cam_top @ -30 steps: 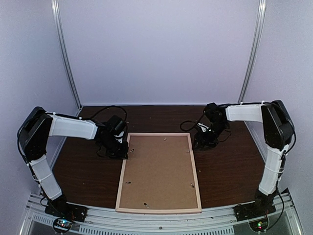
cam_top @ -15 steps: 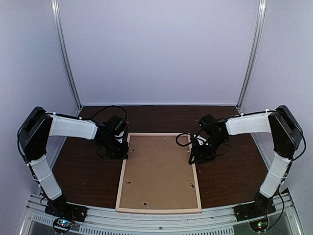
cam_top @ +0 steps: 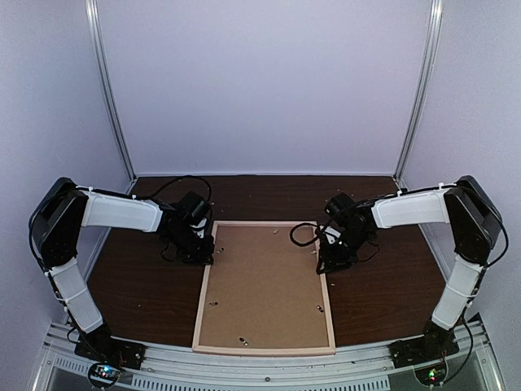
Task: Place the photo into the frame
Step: Adjust the photo frame at the center of the board.
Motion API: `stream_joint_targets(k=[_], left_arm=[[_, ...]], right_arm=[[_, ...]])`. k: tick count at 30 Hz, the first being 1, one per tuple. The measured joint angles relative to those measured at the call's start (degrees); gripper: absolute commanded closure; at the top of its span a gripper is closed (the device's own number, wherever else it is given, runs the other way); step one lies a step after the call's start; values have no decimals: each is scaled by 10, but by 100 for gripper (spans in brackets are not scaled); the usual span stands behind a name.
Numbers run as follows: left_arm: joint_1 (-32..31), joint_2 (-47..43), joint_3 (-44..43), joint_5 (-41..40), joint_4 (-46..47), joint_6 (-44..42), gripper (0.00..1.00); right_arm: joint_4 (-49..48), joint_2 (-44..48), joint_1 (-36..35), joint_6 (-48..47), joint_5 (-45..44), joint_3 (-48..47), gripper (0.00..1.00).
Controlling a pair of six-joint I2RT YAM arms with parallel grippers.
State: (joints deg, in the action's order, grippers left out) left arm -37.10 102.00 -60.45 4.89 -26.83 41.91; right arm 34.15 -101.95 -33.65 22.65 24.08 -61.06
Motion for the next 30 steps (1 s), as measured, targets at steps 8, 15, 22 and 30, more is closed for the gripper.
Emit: stream_joint_targets(k=[8,15,22,30], left_arm=[[-1,0,0,-2,2,0,84],[-1,0,0,-26,7,9,84],[0,8,-5,-41,23,22,83],[-2,14,-11,-41,28,22,82]], right_arm=[[32,-44,-1,-9,-40,-68,78],[83,-104,9,-28,-52,-158,79],[75,-146,30,-57,-71,-236,50],[64,-92,37,-73,-87,-209,28]])
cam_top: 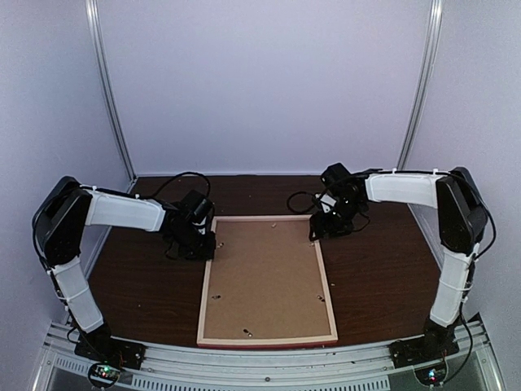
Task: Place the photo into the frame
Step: Adjust the photo frame at the center of the board, then press the fastener onto the backboard.
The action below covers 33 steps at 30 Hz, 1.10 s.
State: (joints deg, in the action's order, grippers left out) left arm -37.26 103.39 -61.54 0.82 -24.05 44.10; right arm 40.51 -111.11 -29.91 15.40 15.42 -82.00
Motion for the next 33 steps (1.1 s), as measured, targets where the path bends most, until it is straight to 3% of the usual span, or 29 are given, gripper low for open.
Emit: stream_joint_targets(k=[8,13,22,33], left_arm=[[0,6,-7,0,0,0,82],[0,7,-8,0,0,0,82],[0,8,-9,0,0,-1,82],[0,14,-16,0,0,-3,82]], right_arm=[[-7,152,-28,4,12,152,27],[-9,194,-52,13,14,212,32],[-14,210,-105,16,15,279,37],[-14,214,-147,-4,15,284,41]])
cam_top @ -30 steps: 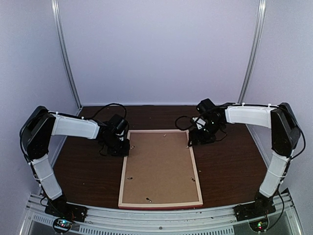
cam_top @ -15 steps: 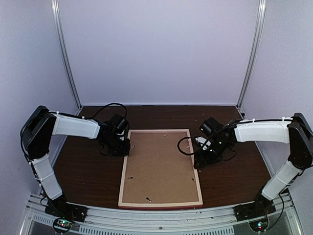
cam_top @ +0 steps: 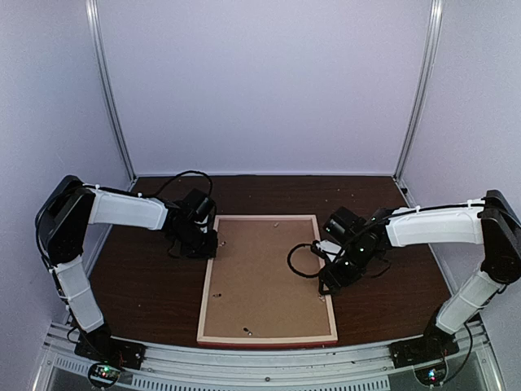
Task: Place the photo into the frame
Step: Press the fastener onto the backboard.
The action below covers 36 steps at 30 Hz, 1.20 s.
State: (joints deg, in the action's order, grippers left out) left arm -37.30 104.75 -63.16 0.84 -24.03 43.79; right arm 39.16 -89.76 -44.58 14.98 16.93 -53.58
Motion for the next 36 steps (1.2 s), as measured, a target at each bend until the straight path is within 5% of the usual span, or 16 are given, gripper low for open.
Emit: stream_joint_targets(k=[36], left_arm=[[0,0,0,0,0,-3,82]], right_arm=[[14,-55,-31,-27,-16,-18,62]])
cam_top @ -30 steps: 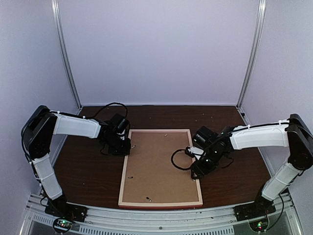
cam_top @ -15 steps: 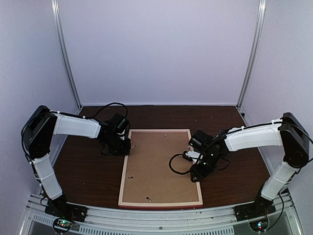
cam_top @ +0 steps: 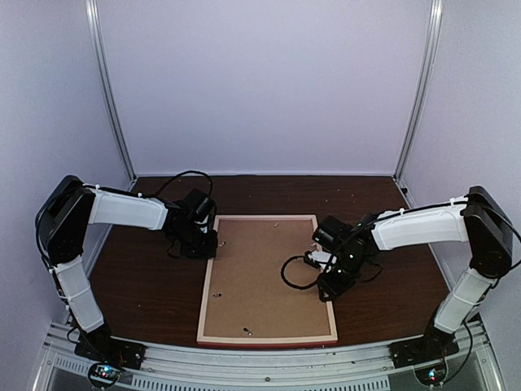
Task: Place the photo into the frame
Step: Press the fastener onto the backboard.
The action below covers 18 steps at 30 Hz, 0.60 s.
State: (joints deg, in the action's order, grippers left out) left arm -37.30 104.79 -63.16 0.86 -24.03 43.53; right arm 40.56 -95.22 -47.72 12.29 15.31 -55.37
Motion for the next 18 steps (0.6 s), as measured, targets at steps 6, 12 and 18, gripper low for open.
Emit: stream_joint_targets(k=[6,12,18], left_arm=[[0,0,0,0,0,-2,82],[0,0,0,0,0,-2,82],[0,0,0,1,0,-3,82]], right_arm=[[11,-6,0,-3,-1,-9,65],[23,-13,1,-10,0,-18,66],[36,-22,3,-22,3,-30,64]])
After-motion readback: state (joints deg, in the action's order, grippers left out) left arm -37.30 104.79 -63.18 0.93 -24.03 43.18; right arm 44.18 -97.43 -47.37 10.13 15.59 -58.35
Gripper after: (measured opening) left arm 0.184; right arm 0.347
